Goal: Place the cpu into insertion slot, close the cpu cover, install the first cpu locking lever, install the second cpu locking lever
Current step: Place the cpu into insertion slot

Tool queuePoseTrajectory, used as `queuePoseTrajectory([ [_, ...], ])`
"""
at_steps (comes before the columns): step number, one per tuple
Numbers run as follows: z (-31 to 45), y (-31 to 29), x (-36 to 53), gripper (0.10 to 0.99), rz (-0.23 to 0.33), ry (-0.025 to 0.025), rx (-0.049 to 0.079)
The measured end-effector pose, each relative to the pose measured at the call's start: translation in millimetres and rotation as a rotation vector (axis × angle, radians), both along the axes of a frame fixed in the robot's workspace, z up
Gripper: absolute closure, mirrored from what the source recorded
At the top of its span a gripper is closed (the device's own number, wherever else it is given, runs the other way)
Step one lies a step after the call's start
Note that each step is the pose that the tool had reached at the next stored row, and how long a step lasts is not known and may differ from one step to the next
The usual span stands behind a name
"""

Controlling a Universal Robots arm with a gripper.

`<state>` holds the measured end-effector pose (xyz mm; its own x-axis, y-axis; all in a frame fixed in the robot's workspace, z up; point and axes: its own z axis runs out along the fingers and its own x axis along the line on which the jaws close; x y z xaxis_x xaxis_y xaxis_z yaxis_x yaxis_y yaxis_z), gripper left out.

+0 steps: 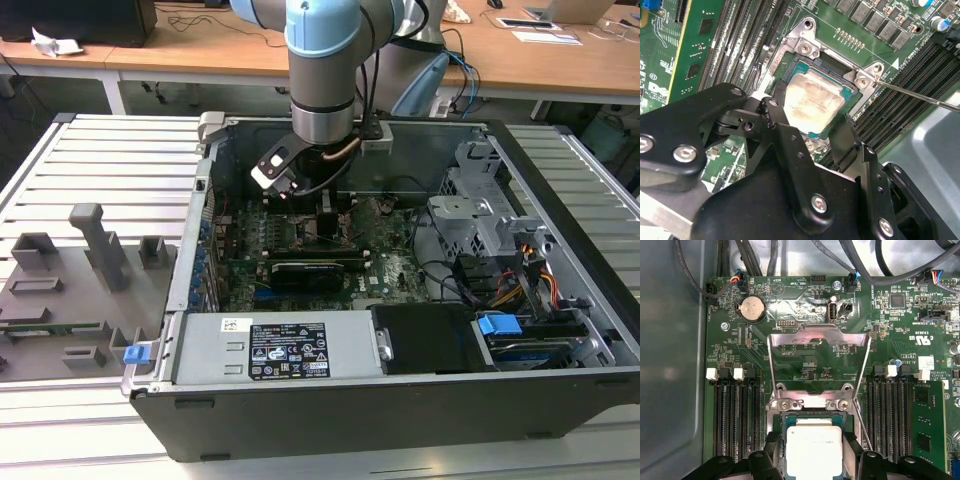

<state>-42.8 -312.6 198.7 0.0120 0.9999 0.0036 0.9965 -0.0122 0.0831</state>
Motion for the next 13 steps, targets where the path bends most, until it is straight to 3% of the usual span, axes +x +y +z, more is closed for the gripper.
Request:
queuePoseTrajectory([
  [8,9.7,-0.4,0.0,0.490,0.000,0.0003,-0.001],
  [9,10.2,-0.3,0.2,0.557,0.000,0.0012,-0.001],
  [10,10.3,-0.3,0.4,0.557,0.000,0.0021,-0.001],
  [13,10.9,-0.6,1.5,0.741,0.000,0.0080,-0.002],
])
